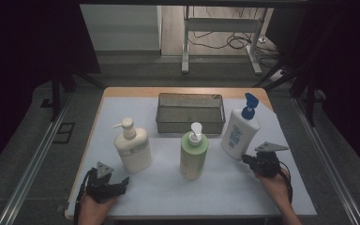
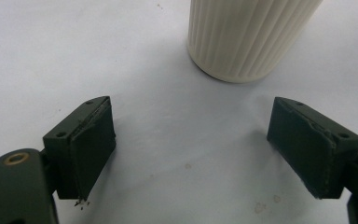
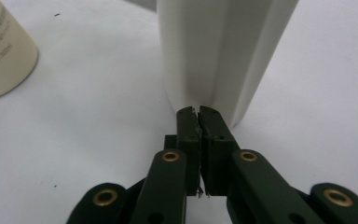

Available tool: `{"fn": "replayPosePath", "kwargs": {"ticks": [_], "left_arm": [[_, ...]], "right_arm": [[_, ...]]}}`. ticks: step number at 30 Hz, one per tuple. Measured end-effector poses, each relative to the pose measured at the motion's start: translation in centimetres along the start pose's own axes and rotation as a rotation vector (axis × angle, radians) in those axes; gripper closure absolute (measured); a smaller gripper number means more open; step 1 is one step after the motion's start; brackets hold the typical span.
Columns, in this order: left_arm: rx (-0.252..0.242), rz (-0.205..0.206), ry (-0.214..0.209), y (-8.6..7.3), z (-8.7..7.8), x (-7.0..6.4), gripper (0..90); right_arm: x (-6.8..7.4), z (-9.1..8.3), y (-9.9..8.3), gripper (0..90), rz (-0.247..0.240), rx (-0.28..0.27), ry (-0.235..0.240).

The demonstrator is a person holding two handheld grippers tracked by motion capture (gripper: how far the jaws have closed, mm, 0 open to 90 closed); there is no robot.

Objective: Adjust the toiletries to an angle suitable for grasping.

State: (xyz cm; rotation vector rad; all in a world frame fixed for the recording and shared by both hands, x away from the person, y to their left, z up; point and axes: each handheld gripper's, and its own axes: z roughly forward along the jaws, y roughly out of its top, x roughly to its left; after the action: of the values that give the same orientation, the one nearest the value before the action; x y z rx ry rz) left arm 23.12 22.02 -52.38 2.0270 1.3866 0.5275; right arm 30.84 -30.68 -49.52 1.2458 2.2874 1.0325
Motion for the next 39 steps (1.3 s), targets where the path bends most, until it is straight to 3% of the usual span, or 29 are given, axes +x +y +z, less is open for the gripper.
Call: {"fn": "replayPosePath", "kwargs": {"ticks": [9, 10, 17, 31, 39], "left_arm": [[0.000, 0.000, 0.000, 0.0, 0.0, 0.0, 15.0], [0.000, 0.000, 0.000, 0.0, 0.0, 0.0, 15.0], [-0.001, 0.000, 0.000, 0.0, 0.0, 0.0, 15.0], [-0.001, 0.000, 0.000, 0.0, 0.0, 0.0, 15.0], [-0.001, 0.000, 0.000, 0.0, 0.0, 0.0, 15.0]], "right_arm": [[0.5, -1.1, -0.2, 66.9, -0.010, 0.005, 0.015], [0.5, -1.4, -0.3, 59.7, -0.007, 0.013, 0.018], [0.7, -2.3, -0.2, 48.2, -0.007, 0.009, 0.018], [0.7, -3.7, 0.6, 31.2, -0.029, 0.000, 0.003], [0.6, -4.3, 1.5, 26.5, -0.036, -0.016, 0.008]]}}
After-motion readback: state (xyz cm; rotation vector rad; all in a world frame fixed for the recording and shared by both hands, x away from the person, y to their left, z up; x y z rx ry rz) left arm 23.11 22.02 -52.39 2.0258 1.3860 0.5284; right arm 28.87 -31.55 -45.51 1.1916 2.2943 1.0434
